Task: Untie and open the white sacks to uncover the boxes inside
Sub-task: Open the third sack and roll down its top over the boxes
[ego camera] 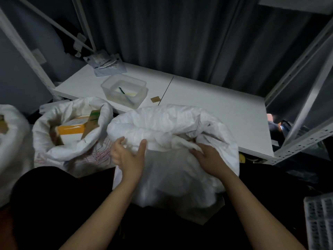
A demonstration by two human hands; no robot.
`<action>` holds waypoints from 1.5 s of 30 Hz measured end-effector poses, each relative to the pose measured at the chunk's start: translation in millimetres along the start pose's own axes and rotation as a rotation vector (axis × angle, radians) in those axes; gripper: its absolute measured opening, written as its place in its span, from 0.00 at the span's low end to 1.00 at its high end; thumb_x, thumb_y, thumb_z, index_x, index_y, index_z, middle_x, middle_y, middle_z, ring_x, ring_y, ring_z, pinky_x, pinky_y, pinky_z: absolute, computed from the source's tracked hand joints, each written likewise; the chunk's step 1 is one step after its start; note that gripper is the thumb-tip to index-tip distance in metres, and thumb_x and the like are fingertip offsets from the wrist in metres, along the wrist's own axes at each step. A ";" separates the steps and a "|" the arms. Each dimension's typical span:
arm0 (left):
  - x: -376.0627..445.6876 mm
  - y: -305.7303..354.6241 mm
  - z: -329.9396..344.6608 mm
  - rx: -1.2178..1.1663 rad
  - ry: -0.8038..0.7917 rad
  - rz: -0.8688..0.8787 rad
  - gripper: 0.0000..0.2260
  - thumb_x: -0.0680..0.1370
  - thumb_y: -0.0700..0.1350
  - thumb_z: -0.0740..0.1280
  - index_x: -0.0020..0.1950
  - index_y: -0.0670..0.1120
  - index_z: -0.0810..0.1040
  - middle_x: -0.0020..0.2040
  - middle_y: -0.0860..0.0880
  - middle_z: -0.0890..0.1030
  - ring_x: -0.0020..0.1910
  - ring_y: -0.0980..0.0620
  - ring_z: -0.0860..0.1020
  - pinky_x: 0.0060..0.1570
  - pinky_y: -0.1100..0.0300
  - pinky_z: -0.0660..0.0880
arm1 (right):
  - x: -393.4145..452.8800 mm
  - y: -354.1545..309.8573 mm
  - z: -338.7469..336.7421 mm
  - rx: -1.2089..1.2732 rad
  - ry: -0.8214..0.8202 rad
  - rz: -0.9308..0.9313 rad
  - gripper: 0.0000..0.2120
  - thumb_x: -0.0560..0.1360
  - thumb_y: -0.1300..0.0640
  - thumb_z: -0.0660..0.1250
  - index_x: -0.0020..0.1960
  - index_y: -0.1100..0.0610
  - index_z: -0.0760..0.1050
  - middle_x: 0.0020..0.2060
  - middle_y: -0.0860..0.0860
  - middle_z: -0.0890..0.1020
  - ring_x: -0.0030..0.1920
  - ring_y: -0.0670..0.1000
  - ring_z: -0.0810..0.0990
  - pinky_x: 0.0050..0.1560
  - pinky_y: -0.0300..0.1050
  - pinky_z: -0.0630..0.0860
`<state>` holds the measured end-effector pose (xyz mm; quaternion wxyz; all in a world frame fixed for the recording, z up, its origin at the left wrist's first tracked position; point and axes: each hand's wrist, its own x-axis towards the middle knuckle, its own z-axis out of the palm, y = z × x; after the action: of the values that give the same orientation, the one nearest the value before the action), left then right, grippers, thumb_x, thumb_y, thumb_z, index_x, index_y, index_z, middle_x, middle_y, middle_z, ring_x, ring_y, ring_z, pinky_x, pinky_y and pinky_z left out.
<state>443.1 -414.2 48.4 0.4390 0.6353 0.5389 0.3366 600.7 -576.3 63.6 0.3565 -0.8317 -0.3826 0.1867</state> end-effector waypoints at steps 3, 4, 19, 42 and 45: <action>-0.8 3.6 7.8 -0.320 -0.248 -0.379 0.39 0.71 0.56 0.72 0.75 0.47 0.56 0.69 0.43 0.67 0.64 0.43 0.71 0.61 0.46 0.73 | -4.0 -3.8 10.0 0.028 0.019 0.002 0.13 0.81 0.57 0.60 0.63 0.57 0.76 0.55 0.49 0.80 0.57 0.49 0.77 0.51 0.29 0.64; 4.6 12.9 13.1 -0.480 -0.321 -0.499 0.36 0.74 0.53 0.70 0.75 0.50 0.54 0.67 0.44 0.68 0.60 0.44 0.75 0.54 0.49 0.78 | -7.0 -4.7 13.0 0.005 0.020 -0.008 0.13 0.81 0.56 0.60 0.64 0.56 0.75 0.55 0.49 0.80 0.57 0.51 0.77 0.52 0.31 0.65; 22.4 56.2 -0.2 -0.603 -0.669 -0.461 0.14 0.81 0.48 0.60 0.66 0.49 0.71 0.60 0.49 0.77 0.52 0.53 0.78 0.42 0.57 0.77 | 20.1 -87.2 38.1 0.045 0.006 0.057 0.10 0.75 0.54 0.67 0.45 0.49 0.65 0.37 0.46 0.71 0.38 0.47 0.71 0.41 0.44 0.68; 33.1 5.6 -21.7 -0.618 -0.598 -0.495 0.07 0.81 0.41 0.61 0.55 0.41 0.77 0.44 0.44 0.81 0.38 0.53 0.81 0.37 0.60 0.76 | 22.0 -93.1 96.6 0.073 0.089 -0.047 0.20 0.71 0.39 0.69 0.49 0.54 0.73 0.46 0.49 0.76 0.45 0.45 0.75 0.44 0.37 0.72; 34.3 1.9 -34.7 -0.615 -0.671 -0.528 0.12 0.81 0.47 0.60 0.60 0.42 0.76 0.43 0.49 0.83 0.41 0.56 0.82 0.42 0.60 0.76 | 28.3 -100.8 99.7 0.202 0.083 0.076 0.17 0.73 0.46 0.71 0.53 0.56 0.73 0.45 0.46 0.77 0.43 0.43 0.76 0.40 0.29 0.69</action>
<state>419.2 -373.9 62.1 0.8235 0.3925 0.3867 0.1352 509.9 -464.0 69.2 0.4468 -0.8123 -0.3151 0.2033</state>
